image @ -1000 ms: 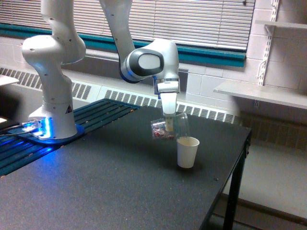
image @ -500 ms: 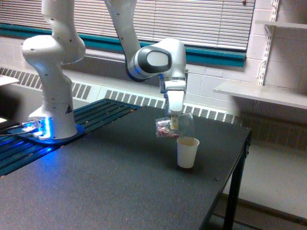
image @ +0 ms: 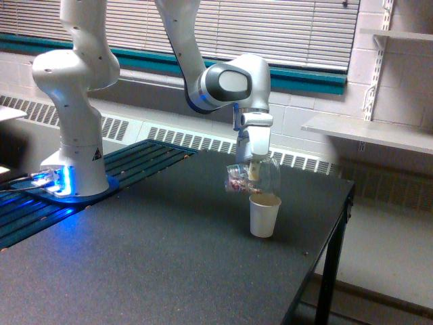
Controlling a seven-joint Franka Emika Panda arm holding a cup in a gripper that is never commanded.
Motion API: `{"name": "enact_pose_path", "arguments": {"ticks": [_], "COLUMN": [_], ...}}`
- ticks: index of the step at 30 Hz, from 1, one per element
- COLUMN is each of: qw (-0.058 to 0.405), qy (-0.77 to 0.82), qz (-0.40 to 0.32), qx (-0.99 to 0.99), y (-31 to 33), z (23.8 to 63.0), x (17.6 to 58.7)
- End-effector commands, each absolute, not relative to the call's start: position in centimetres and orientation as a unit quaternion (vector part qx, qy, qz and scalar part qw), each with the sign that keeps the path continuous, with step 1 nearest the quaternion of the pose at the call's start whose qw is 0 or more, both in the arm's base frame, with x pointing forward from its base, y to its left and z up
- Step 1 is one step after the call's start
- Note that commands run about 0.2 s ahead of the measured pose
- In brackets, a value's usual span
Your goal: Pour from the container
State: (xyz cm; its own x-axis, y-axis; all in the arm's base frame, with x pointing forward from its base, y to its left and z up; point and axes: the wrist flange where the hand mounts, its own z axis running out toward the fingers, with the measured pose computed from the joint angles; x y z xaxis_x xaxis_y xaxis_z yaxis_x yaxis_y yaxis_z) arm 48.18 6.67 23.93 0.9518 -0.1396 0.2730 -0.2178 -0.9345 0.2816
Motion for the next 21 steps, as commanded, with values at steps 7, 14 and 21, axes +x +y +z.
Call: {"name": "enact_pose_path", "arguments": {"ticks": [7,14,21], "qw": [0.173,0.183,0.193], "qy": [-0.08,-0.081,-0.061], "qz": [0.13,0.13,0.122], "qx": [0.973,0.971,0.972], "y": [5.2,4.4,5.0], "z": [25.2,25.9,25.8], "x": [48.4,48.3,48.5]}}
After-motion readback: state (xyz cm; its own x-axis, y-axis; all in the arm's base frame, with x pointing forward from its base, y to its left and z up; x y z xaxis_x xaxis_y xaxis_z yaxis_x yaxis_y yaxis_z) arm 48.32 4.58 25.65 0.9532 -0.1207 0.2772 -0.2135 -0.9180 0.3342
